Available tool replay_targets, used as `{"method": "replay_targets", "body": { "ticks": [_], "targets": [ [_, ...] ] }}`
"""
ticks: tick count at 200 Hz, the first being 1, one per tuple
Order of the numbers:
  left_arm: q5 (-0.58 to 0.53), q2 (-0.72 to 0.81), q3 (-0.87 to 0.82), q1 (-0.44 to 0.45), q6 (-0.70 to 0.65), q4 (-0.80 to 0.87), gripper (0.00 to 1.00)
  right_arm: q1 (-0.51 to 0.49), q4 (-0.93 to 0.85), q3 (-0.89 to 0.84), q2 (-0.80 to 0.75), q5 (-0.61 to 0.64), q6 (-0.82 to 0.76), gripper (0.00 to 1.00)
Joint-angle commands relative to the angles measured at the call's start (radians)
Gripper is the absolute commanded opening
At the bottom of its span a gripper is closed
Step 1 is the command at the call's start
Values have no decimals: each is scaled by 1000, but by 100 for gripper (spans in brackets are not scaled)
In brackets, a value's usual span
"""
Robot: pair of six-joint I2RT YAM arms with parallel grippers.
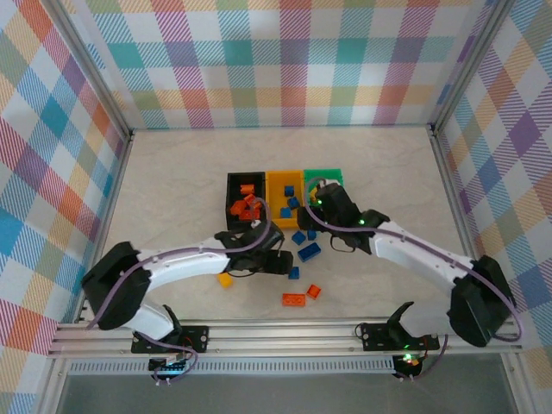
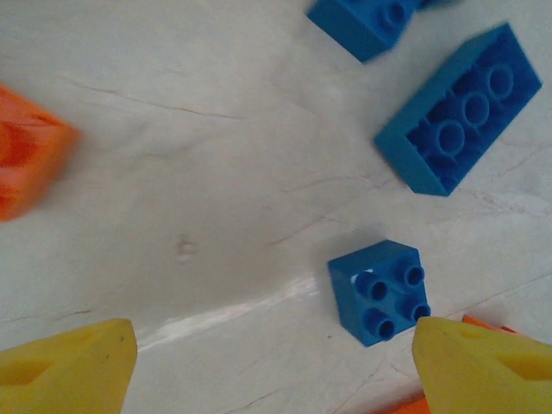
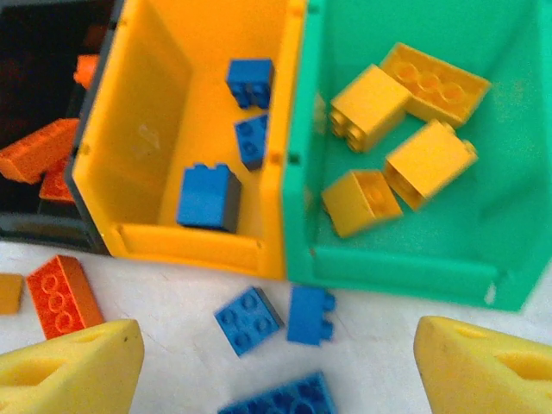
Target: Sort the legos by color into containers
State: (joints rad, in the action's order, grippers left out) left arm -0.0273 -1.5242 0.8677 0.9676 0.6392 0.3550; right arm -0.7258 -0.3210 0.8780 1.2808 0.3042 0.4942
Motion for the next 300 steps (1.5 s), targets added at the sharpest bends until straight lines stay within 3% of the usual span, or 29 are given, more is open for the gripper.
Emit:
{"method": "replay_targets", "body": {
  "ticks": [1, 39, 74, 166, 187, 224, 259, 300],
  "targets": [
    [-54, -82, 70, 54, -19, -24, 81, 9, 4, -69, -108, 29, 37, 83],
    [-149, -215, 189, 129, -61, 65, 75, 20, -7, -152, -231, 31, 52, 84],
    [-188, -277, 213, 135, -54, 113, 65, 27, -8, -182, -275, 37, 50, 84],
    [-201, -202, 174, 129, -32, 137, 30, 31, 18, -182, -271, 31, 53, 84],
    [-163, -121, 171, 75, -26, 126, 29, 31, 17, -185, -273, 30, 55, 85],
    [-127, -27, 261, -106, -85, 128, 31, 31, 28, -199, -268, 20, 65, 85],
    [-85, -141, 422, -221, -125, 144, 31, 32, 31, -211, -255, 8, 74, 85],
    [-88, -314, 619, -270, -145, 195, 31, 32, 23, -212, -261, -2, 73, 85]
  ]
}}
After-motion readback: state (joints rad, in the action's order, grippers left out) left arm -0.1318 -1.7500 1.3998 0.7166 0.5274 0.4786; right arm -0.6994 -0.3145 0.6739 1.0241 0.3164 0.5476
